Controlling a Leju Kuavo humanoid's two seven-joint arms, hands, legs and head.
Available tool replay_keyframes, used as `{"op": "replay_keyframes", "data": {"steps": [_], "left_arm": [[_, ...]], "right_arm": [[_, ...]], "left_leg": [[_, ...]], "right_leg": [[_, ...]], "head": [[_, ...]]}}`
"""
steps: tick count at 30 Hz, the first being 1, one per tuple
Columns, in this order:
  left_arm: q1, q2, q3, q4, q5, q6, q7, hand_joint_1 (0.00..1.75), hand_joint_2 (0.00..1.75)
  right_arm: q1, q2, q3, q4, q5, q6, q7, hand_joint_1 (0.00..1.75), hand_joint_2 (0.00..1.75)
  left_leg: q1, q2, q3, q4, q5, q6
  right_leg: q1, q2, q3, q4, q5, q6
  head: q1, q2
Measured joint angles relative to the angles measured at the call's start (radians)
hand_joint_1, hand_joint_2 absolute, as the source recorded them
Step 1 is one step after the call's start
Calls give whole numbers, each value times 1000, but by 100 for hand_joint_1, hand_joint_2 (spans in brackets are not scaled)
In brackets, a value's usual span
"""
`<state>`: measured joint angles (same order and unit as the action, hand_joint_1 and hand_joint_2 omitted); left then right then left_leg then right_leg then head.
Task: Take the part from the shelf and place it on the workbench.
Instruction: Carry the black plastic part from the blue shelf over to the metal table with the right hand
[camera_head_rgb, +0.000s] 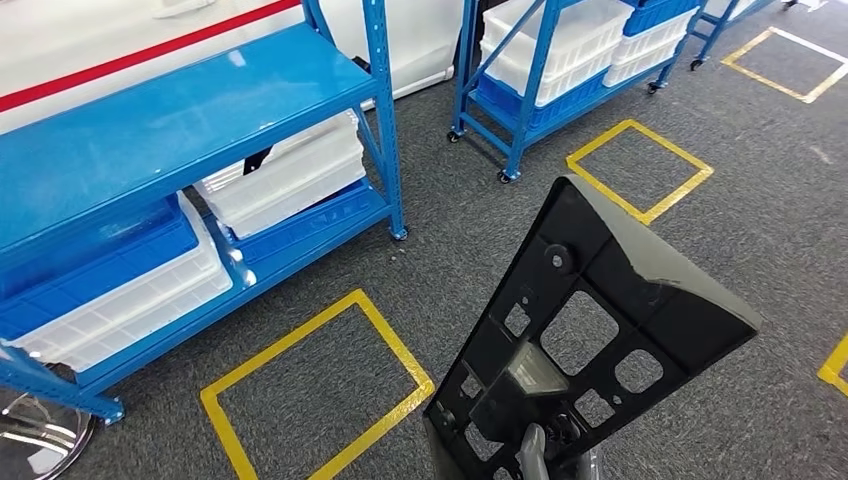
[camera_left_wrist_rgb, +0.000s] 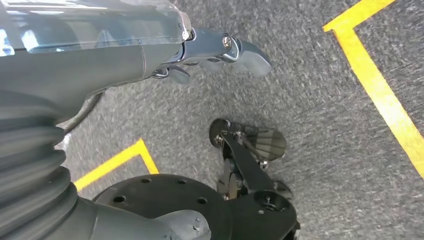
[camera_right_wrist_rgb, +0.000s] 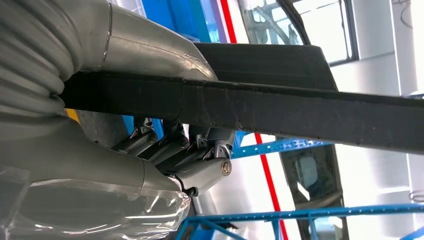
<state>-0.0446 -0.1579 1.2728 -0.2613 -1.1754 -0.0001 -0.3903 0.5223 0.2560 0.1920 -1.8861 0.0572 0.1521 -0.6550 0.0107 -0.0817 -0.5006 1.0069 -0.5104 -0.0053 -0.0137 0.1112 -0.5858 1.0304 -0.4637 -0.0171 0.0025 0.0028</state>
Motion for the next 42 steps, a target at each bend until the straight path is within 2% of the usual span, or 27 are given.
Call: {"op": "replay_keyframes", "data": {"steps": [2, 3, 4, 6, 8, 9, 10, 11, 13, 14, 15, 17, 19, 21, 23, 24, 25, 26, 28, 30, 32, 33, 35, 37, 39, 40, 42], "left_arm": [[-2, -1, 0, 0, 0, 0, 0, 0, 175], [-3, -2, 0, 0, 0, 0, 0, 0, 175], [-4, -3, 0, 0, 0, 0, -1, 0, 175], [-2, -3, 0, 0, -1, 0, -1, 0, 175], [0, -3, 0, 0, -1, 0, -2, 0, 175], [0, -3, 0, 0, -2, 0, -1, 0, 175], [0, -3, 0, 0, -2, 0, -1, 0, 175], [-2, -3, 0, 0, -3, 0, -1, 0, 175], [-4, -5, 0, 0, -6, 0, -1, 0, 175], [-4, -5, 0, 0, -8, 0, -1, 0, 175], [-5, -6, 0, 0, -9, 0, -1, 0, 175], [-8, -7, 0, 0, -9, 0, 0, 0, 175], [-11, -7, 0, 0, -9, 0, 0, 0, 175], [-10, -7, 0, 0, -9, 0, 1, 0, 175], [-6, -7, 0, 0, -10, 0, 2, 0, 175], [-4, -7, 0, 0, -11, 0, 3, 0, 175], [-3, -7, 0, 0, -12, 0, 3, 0, 175], [-3, -7, 0, 0, -12, 0, 3, 0, 175], [-2, -7, 0, 0, -14, -2, 1, 0, 175], [-3, -6, 0, 0, -16, -5, -1, 0, 175], [-6, -6, 0, 0, -19, -7, -2, 0, 175], [-7, -6, 0, 0, -20, -8, -2, 0, 175], [-8, -6, -1, 0, -22, -9, -1, 0, 175], [-6, -6, -1, 0, -26, -9, 1, 0, 175], [-3, -6, -1, 0, -28, -9, 3, 0, 175], [-3, -5, -1, 0, -28, -9, 4, 0, 175], [-6, -6, -1, 0, -28, -9, 4, 0, 175]], "right_arm": [[3, 0, 1, 0, 0, -1, 0, 175, 175], [4, 0, 1, -1, 0, -1, 0, 175, 175], [5, -1, 1, -1, 0, -1, 0, 175, 175], [5, -2, 1, -2, 1, -1, 0, 175, 175], [5, -4, 0, -3, 1, -1, 0, 175, 175], [6, -5, 0, -3, 1, -1, 0, 175, 175], [6, -6, 0, -3, 1, -1, 0, 175, 175], [6, -6, -1, -3, 1, -1, 0, 175, 175], [5, -7, -1, -3, 1, 0, 0, 175, 175], [4, -7, 0, -3, 1, 1, 0, 175, 175], [4, -7, 0, -3, 1, 1, 0, 175, 175], [6, -7, 0, -3, 1, 1, 0, 175, 175], [6, -8, 1, -4, 0, 1, 0, 175, 175], [5, -8, 3, -4, 0, 1, 0, 175, 175], [4, -8, 5, -5, 0, 1, 0, 175, 175], [5, -8, 5, -4, 1, 1, 0, 175, 175], [5, -8, 5, -4, 1, 1, 0, 175, 175], [5, -8, 5, -4, 2, 1, 0, 175, 175], [4, -8, 6, -4, 3, 1, 0, 175, 175], [3, -8, 7, -5, 4, 0, 0, 175, 175], [3, -8, 8, -6, 6, 0, 0, 175, 175], [4, -9, 8, -6, 7, -1, 0, 175, 175], [3, -9, 9, -6, 11, -3, 0, 175, 175], [1, -10, 12, -6, 14, -6, 0, 175, 175], [2, -10, 13, -6, 14, -8, 0, 175, 175], [4, -11, 13, -6, 14, -9, 0, 175, 175], [5, -11, 13, -6, 14, -12, 0, 175, 175]], "left_leg": [[2, 21, 2, -9, 5, 7], [4, 34, 3, -15, 11, 14], [6, 48, 4, -22, 16, 20], [4, 79, 3, -29, 21, 28], [-2, 109, -1, -28, 21, 30], [-4, 124, -2, -28, 20, 30], [-5, 138, -1, -28, 19, 30], [-6, 150, 1, -28, 18, 29], [-11, 170, 6, -25, 13, 23], [-14, 179, 8, -23, 10, 19], [-16, 188, 9, -22, 8, 15], [-18, 206, 11, -21, 5, 7], [-14, 174, 4, 4, -18, -2], [-7, 113, -38, 104, -80, -12], [-2, 91, -98, 240, -136, -20], [1, 90, -113, 273, -139, -23], [4, 89, -111, 268, -122, -25], [7, 82, -89, 217, -84, -27], [15, 40, -32, 83, -18, -29], [16, 4, -6, 16, -5, -23], [13, 14, -7, 11, -8, -9], [13, 26, -7, 8, -4, -2], [13, 52, -7, 1, 3, 13], [7, 81, -9, -1, 4, 21], [1, 112, -10, 0, 3, 24], [-2, 127, -10, 0, 2, 25], [-5, 152, -6, 0, -1, 25]], "right_leg": [[-4, 19, -8, -4, 8, 15], [-2, 10, -13, 3, 3, 21], [1, -12, -26, 26, -14, 25], [5, -73, -74, 131, -79, 29], [3, -100, -125, 247, -131, 33], [1, -104, -129, 266, -132, 34], [1, -109, -113, 245, -115, 33], [1, -117, -78, 190, -85, 31], [8, -159, 5, 49, -38, 19], [13, -175, 29, 4, -29, 13], [18, -184, 39, -17, -28, 8], [18, -166, 36, -23, -25, -1], [11, -146, 35, -31, -18, -12], [7, -126, 34, -36, -13, -20], [6, -100, 31, -34, -12, -22], [6, -86, 31, -33, -11, -22], [5, -71, 31, -30, -11, -22], [4, -56, 31, -26, -12, -20], [2, -28, 26, -13, -16, -11], [0, -5, 12, -1, -16, 4], [-2, 16, -1, 1, -8, 19], [-3, 11, -6, 5, -9, 25], [-1, -37, -31, 54, -40, 31], [1, -90, -86, 172, -104, 34], [0, -103, -130, 271, -138, 35], [1, -106, -127, 270, -127, 33], [4, -127, -63, 160, -69, 23]], "head": [[0, 0], [1, 0], [4, 0], [10, 0], [13, 0], [13, 0], [13, 0], [13, 0], [14, 0], [13, 0], [13, 0], [13, 0], [12, 0], [10, 0], [9, 0], [9, 0], [9, 0], [9, 0], [8, 0], [7, 0], [7, 0], [7, 0], [13, 0], [20, 0], [21, 0], [21, 0], [21, 0]]}}
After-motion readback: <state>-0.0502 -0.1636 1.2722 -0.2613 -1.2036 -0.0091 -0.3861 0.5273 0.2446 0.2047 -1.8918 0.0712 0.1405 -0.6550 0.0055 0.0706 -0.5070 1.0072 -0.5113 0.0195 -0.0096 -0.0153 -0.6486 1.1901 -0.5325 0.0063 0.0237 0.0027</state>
